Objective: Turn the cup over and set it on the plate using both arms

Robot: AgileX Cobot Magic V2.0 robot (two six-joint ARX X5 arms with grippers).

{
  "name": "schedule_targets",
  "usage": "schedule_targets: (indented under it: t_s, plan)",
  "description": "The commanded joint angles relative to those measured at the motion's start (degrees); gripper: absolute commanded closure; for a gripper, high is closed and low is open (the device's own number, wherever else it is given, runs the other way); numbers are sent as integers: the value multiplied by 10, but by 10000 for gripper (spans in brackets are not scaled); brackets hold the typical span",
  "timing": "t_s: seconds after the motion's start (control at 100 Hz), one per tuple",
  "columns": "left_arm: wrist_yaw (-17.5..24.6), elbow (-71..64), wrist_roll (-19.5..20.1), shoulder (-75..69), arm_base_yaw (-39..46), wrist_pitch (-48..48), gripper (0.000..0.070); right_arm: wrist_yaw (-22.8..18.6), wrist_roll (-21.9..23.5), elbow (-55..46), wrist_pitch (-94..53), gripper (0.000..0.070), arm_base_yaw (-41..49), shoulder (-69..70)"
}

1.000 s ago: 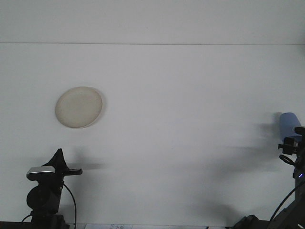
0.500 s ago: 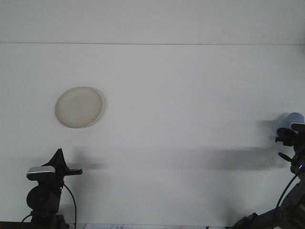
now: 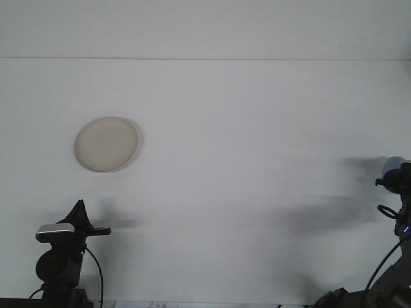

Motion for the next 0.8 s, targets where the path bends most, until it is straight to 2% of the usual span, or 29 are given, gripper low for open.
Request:
schedule_targets:
  t_s: [0.0, 0.14, 0.23, 0.45, 0.64, 0.79]
  plan:
    - [-1, -11, -2, -1, 0, 6, 685, 2, 84, 5, -15, 699, 2, -38]
    - [-1, -11, -2, -1, 0, 6, 685, 17, 194, 5, -90, 699, 40, -139]
    - [-1, -11, -2, -1, 0, 6, 685, 20, 235, 7, -145, 699, 89, -205]
    - [-1, -11, -2, -1, 0, 6, 685, 33, 230, 100, -408, 699, 266, -290]
    - [-1, -11, -2, -1, 0, 6, 685, 31, 223, 207, -629, 699, 428, -266]
    - [-1, -11, -2, -1, 0, 6, 685, 30, 219, 259, -745, 699, 541, -214]
